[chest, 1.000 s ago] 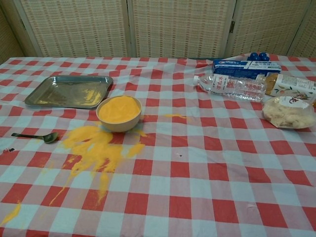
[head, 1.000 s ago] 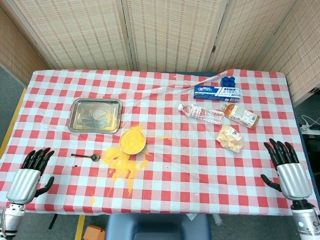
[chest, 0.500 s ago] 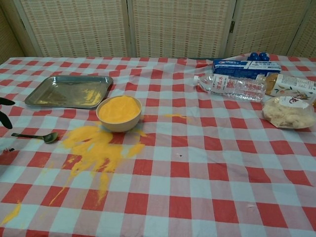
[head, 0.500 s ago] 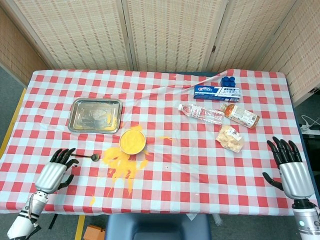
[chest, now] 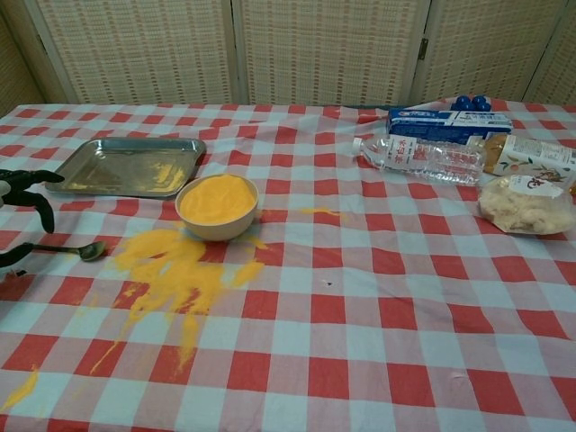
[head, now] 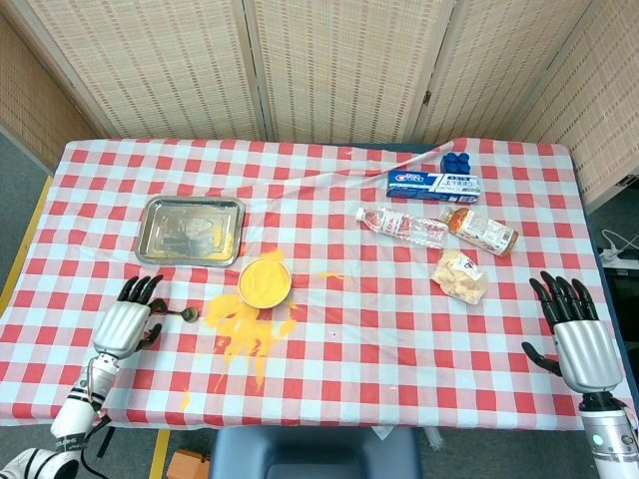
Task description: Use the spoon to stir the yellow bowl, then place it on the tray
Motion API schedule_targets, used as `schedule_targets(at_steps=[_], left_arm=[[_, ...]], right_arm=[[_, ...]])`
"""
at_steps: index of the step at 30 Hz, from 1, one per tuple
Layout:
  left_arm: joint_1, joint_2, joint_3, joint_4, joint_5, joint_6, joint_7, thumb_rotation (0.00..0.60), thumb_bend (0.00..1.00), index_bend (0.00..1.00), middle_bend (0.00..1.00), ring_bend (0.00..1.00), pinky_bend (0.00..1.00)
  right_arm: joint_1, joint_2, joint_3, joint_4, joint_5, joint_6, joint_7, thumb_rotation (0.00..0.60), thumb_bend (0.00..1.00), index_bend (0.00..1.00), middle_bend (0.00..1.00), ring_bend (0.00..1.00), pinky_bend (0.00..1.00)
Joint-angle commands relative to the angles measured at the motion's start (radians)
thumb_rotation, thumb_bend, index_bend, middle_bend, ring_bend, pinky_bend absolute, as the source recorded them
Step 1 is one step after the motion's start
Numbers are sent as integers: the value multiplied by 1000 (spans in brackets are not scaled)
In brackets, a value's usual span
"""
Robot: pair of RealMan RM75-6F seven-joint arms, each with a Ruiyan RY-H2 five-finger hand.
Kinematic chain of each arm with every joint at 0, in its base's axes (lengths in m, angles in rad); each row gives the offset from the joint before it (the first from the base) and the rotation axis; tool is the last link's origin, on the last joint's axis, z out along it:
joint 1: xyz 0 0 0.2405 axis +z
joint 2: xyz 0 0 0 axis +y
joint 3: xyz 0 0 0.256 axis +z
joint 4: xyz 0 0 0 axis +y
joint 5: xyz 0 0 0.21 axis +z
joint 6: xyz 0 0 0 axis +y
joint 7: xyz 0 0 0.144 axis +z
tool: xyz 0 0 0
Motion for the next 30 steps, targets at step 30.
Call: schedule_targets(at_steps=[30], left_arm=[[-86,-217,15,318,-11,-47,-70,600,447,483,2,0,40]], right_arm=[[-2,5,1,-4,12,-5,2,600,105,0,0,0,0]])
